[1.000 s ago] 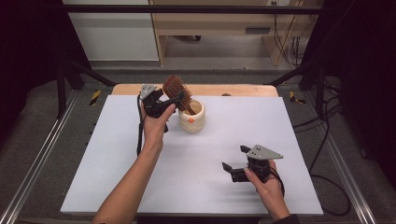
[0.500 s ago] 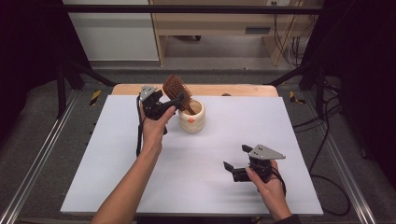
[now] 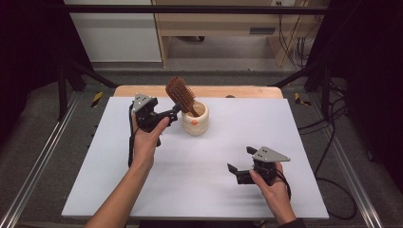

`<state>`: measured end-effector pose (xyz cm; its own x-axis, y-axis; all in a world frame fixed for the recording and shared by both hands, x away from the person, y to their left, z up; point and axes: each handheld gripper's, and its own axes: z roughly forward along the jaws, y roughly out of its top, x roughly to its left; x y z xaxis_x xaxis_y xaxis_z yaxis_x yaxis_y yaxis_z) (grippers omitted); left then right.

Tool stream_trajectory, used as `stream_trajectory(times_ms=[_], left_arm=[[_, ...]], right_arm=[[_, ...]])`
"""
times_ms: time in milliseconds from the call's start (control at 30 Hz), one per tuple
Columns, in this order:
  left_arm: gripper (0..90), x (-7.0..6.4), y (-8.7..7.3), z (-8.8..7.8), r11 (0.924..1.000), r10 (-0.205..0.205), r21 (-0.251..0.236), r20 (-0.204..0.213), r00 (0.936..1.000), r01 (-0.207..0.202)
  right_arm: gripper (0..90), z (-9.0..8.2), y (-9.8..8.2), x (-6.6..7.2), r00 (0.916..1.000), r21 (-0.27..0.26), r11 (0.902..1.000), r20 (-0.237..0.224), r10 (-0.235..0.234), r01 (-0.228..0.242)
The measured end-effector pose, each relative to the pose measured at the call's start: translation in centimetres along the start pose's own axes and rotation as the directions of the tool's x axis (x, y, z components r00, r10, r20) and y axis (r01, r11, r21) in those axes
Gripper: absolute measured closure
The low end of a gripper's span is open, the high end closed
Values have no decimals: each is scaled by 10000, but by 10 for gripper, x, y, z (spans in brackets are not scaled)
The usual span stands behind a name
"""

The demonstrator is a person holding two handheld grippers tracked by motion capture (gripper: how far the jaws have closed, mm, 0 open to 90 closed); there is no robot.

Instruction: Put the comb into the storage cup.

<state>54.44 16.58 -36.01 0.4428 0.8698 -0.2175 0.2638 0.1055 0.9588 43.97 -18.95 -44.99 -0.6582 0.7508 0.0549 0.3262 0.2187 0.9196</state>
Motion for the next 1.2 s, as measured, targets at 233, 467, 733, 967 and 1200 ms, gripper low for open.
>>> stream_trajectory(times_ms=[233,467,733,967,1200], left_arm=[[28,1,3,-12,9995,278,-121,70,9996,-277],[27,1,10,-20,9994,212,-282,121,9997,-209],[28,0,15,-27,9989,344,-321,154,9993,-339],[27,-3,23,-40,9981,513,-349,179,9985,-507],[25,-3,35,-59,9960,657,-631,255,9975,-640]], right_arm=[[40,1,0,1,10000,20,10000,-47,-20,20],[39,-1,0,0,10000,-12,10000,-30,24,-24],[39,-3,0,-2,10000,-97,9999,30,71,-70],[39,-5,1,-5,9997,-172,9997,174,155,-152],[39,-7,2,-4,9997,-244,9996,230,118,-112]])
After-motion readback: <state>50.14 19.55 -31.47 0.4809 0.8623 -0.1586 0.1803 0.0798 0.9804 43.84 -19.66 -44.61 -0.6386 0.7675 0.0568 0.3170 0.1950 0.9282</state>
